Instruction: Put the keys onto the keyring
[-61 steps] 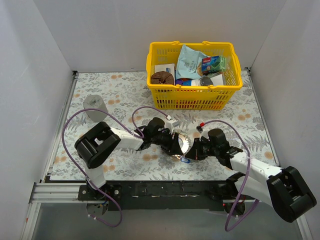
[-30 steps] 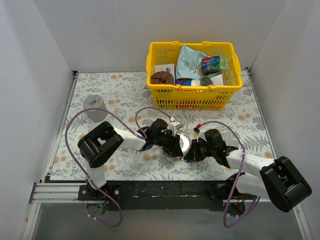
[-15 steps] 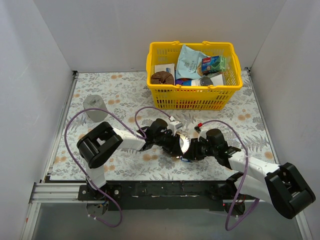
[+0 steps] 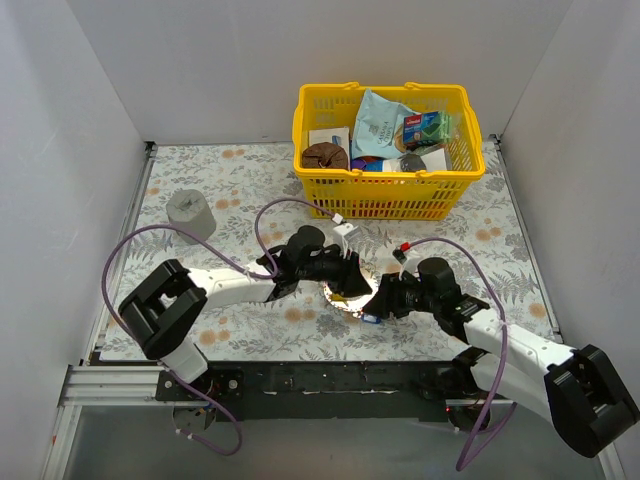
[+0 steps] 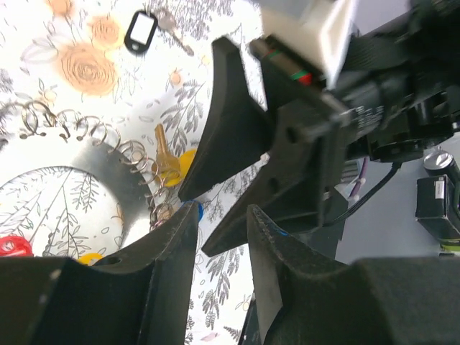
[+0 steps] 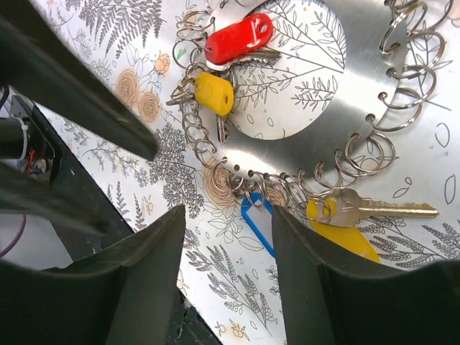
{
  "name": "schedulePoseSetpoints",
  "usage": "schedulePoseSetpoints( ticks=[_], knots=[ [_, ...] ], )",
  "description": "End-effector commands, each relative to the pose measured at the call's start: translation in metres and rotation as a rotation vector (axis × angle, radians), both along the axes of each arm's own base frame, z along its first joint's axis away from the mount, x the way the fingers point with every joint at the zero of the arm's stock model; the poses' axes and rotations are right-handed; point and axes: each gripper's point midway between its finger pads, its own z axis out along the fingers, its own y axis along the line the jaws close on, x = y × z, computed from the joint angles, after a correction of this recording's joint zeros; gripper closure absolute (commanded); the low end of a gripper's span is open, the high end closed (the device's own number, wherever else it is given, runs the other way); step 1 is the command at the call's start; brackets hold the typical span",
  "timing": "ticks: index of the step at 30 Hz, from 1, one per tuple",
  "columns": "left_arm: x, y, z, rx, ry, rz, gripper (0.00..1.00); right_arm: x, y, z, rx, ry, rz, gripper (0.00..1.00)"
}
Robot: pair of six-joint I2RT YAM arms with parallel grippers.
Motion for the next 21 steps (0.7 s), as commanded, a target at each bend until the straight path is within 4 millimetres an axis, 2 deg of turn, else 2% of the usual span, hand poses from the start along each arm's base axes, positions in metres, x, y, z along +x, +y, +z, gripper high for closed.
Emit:
schedulePoseSetpoints(
  ticks=[1, 7, 16, 21],
  knots=[
    [0.008, 0.002, 0.039, -0.065, -0.102, 0.046, 0.66, -0.004, 0.002, -0.008, 0.014, 0.035, -0.005, 0.42],
    [0.009, 0.011, 0.053, -0.079, -0.143, 0.079, 0.63, -0.003, 0.002, -0.017, 0.005, 0.061, -0.011, 0.46],
    [0.008, 0.016, 0.049, -0.063, -0.146, 0.086, 0.63, 0.001, 0.008, -0.014, 0.026, 0.067, -0.011, 0.56],
    [0.007, 0.017, 0.046, -0.054, -0.144, 0.087, 0.63, 0.003, 0.007, -0.015, 0.024, 0.063, -0.018, 0.57]
  ],
)
